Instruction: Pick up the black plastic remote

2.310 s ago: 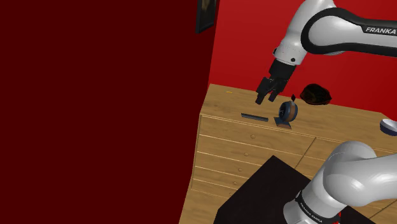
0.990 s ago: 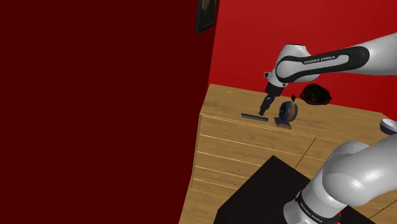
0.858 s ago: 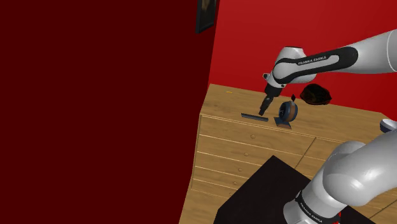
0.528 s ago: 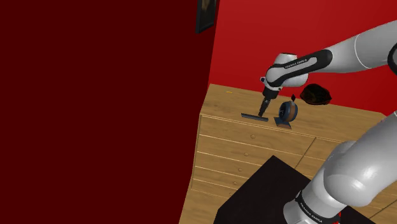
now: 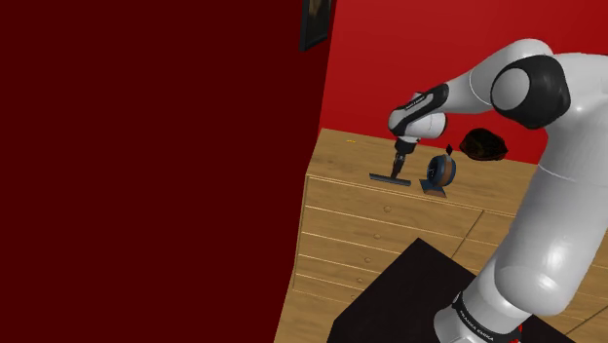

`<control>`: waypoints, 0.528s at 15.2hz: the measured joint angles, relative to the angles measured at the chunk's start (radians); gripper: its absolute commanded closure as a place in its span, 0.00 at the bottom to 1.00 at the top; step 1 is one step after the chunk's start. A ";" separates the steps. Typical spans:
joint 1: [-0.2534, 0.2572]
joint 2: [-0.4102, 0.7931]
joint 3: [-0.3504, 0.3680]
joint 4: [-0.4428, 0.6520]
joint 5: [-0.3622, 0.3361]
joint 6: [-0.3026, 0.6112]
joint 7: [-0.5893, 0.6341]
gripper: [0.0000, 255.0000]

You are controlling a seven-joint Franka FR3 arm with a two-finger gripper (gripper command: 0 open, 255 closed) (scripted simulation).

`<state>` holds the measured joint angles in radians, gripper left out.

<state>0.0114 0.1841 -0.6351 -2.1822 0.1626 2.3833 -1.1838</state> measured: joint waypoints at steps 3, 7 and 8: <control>-0.057 0.128 0.033 0.103 0.085 0.008 -0.120 0.00; -0.135 0.278 0.086 0.245 0.158 0.009 -0.233 0.00; -0.144 0.295 0.093 0.257 0.166 0.014 -0.243 0.00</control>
<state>-0.1322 0.4792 -0.5417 -1.9250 0.3286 2.3969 -1.4267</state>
